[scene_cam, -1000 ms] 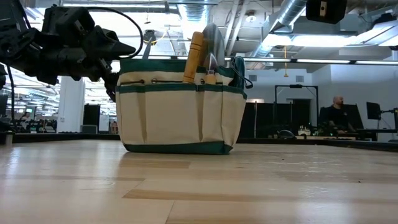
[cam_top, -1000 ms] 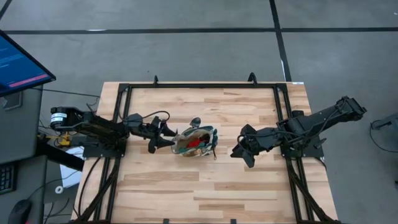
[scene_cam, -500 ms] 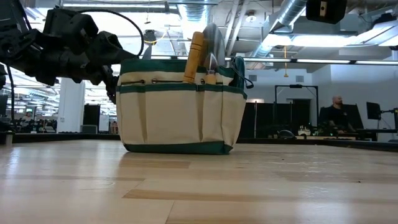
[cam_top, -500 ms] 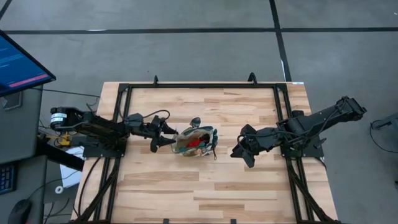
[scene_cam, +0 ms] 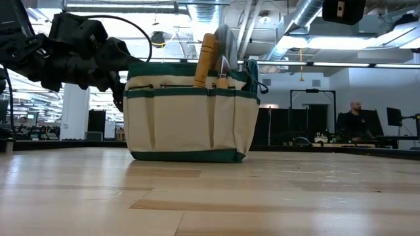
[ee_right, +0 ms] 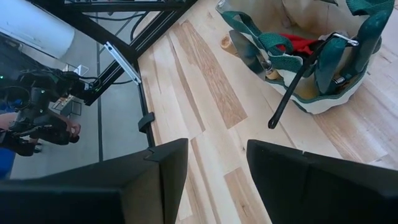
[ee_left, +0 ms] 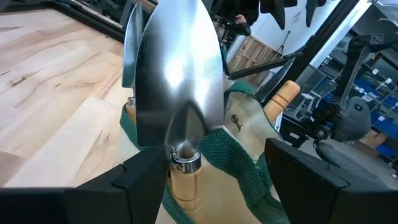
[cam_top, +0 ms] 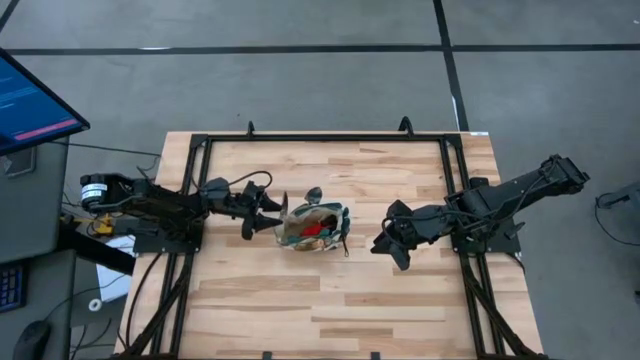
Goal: Pick & Place Garden tools in Gardening bag
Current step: Put the brown trowel into the gardening bag
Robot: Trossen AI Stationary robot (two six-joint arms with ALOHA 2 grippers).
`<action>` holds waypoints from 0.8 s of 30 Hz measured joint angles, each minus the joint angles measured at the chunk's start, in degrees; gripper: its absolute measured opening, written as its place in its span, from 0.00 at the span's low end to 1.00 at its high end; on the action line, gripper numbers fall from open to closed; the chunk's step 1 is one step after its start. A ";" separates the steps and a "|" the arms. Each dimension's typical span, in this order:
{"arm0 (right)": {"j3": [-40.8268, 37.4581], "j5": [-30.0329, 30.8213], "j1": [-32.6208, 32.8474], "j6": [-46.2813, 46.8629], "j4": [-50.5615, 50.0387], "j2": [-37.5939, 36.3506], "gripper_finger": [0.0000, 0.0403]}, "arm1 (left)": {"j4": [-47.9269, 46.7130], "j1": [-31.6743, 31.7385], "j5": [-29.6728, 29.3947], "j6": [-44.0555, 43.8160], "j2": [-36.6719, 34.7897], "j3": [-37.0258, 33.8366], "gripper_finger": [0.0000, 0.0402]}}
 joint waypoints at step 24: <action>0.00 0.24 -0.09 -1.86 0.02 0.00 0.39 | -2.42 0.15 1.04 3.26 -0.04 0.02 0.65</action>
